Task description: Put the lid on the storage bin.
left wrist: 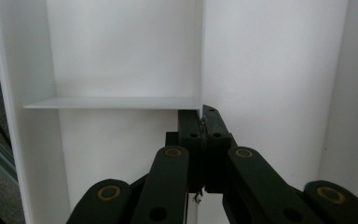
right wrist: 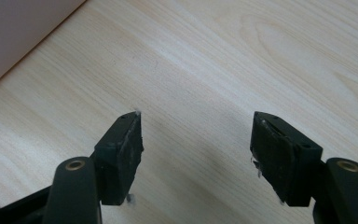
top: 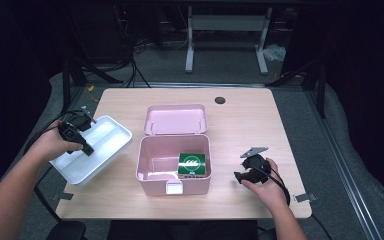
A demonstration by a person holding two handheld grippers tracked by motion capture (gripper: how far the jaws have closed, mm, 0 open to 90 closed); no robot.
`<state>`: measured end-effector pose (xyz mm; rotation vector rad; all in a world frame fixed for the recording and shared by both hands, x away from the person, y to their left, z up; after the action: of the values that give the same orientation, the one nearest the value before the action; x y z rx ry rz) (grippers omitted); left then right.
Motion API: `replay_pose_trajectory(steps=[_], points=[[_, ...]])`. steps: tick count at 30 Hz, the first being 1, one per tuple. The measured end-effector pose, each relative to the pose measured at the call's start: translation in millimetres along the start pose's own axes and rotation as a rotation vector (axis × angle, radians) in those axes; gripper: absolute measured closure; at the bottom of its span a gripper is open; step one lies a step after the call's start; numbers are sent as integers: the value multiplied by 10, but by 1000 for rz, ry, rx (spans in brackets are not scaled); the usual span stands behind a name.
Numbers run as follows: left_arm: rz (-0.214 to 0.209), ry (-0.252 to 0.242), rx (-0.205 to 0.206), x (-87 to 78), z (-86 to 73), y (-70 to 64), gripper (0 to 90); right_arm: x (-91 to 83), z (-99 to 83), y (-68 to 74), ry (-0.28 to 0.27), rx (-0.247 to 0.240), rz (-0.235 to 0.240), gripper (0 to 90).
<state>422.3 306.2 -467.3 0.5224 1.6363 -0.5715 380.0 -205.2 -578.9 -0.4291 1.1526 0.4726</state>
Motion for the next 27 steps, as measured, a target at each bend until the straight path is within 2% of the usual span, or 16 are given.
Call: replay_pose_trajectory(steps=[5, 7, 14, 18, 21, 27], points=[[13, -2, 32, -102, 22, -69, 891, 4, 3, 3, 1, 1, -7, 336], [42, -5, 60, -167, 39, -107, 890, 3, 4, 3, 0, 0, -3, 336], [75, -12, 144, -330, 120, -259, 890, 8, 4, 2, 0, 2, -8, 336], [105, -11, 189, -391, 200, -365, 890, 8, 3, -1, 1, 5, -12, 336], [108, -13, 213, -420, 281, -450, 890, 7, 3, -2, -4, 4, -1, 336], [131, -3, 277, -478, 431, -614, 890, 3, 4, -8, -8, 6, -7, 336]])
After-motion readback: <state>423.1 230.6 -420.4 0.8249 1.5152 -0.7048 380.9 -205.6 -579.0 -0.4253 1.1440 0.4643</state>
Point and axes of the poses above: each handheld gripper's, and its own axes: x roughly forward along the jaws, z roughly out of its top, y roughly to its left, the point moved 6 cm from there along x, roughly forward along the jaws, and after that the axes turned 15 degrees about y, right-handed, at the moved point
